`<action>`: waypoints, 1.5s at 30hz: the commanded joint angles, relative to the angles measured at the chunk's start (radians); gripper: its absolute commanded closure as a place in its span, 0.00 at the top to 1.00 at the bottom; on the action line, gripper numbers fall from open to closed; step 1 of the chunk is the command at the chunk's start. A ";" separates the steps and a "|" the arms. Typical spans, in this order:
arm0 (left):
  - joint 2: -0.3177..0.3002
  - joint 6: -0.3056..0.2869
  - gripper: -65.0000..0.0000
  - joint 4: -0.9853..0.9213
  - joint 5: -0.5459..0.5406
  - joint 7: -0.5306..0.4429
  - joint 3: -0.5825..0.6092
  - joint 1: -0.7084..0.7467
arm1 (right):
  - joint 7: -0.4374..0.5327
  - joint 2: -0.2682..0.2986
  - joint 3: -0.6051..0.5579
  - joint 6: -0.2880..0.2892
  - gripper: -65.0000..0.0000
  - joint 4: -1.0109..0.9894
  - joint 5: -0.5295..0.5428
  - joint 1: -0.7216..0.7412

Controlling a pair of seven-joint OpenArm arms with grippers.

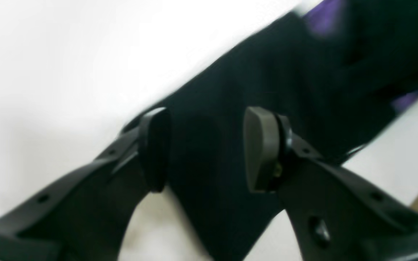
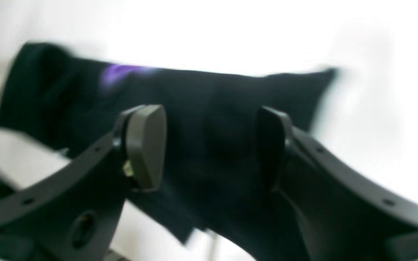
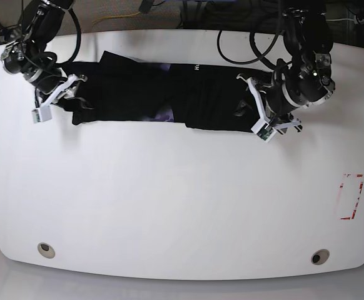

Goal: Fold the T-shirt properly
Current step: 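Lift the strip end with the left gripper and fold it toward the right gripper, then fold the strip in half with the right gripper toward the left gripper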

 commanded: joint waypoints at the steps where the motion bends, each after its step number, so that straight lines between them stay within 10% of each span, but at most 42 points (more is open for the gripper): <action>1: -0.019 -0.001 0.34 -0.014 -0.020 -0.018 -0.031 -0.001 | 0.003 0.015 0.056 0.002 0.67 0.010 0.019 0.026; 6: -0.033 -0.001 0.15 -0.102 -0.020 -0.018 -0.073 0.001 | -0.012 0.073 0.131 0.002 0.90 -0.108 0.022 0.068; 20: -0.026 -0.001 0.12 -0.166 -0.020 -0.020 -0.070 0.007 | -0.011 0.066 0.047 0.002 0.88 -0.380 0.025 0.120; 29: -0.031 -0.001 0.12 -0.166 -0.020 -0.020 -0.073 0.005 | -0.011 -0.057 -0.016 0.002 0.58 -0.281 0.024 0.055; 38: -0.026 -0.001 0.12 -0.166 -0.020 -0.015 -0.068 0.002 | -0.011 -0.079 -0.010 0.002 0.00 -0.146 0.019 0.039; 45: -0.026 -0.001 0.12 -0.166 -0.020 -0.018 -0.019 0.005 | -0.023 -0.075 -0.028 -0.057 0.00 0.021 0.024 0.014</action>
